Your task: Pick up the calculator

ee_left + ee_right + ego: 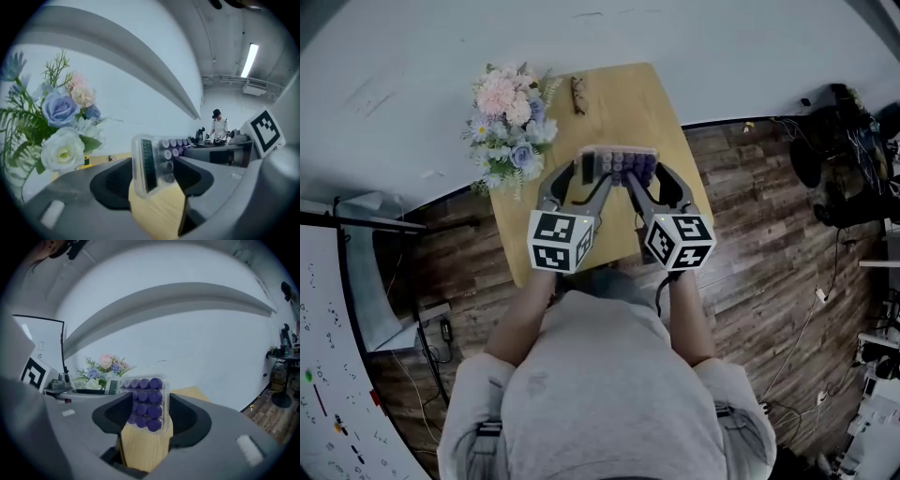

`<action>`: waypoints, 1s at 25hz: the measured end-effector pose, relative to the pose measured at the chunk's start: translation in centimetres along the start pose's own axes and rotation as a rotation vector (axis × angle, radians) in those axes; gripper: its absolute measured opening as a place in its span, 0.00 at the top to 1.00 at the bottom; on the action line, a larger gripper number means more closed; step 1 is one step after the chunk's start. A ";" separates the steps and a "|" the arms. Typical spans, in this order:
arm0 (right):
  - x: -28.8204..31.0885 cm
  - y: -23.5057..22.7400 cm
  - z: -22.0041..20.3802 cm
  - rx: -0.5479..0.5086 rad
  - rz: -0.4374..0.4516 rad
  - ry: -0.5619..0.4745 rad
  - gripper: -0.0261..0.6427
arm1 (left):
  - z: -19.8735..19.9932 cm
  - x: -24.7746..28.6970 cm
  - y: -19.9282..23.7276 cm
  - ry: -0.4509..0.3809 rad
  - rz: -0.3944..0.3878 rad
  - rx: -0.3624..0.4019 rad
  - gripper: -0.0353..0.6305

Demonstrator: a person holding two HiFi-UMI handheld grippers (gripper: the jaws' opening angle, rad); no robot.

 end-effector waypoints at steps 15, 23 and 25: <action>-5.7 3.2 3.2 -0.100 -0.098 -0.212 0.59 | 4.4 -3.0 -2.4 -0.153 -0.100 0.137 0.53; -8.3 5.3 3.7 -0.134 -0.141 -0.306 0.59 | 5.9 -5.2 -3.2 -0.226 -0.151 0.154 0.53; -9.0 5.8 3.8 -0.144 -0.154 -0.324 0.59 | 6.2 -5.8 -3.6 -0.236 -0.162 0.171 0.53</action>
Point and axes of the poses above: the fingertips, and each gripper's own axes: x forward along the fingers, y to its left, z out of its top, the point moved 8 cm from there along -x, backward along the fingers, and after that the axes turned 6 degrees about x, right-handed, at the moved point
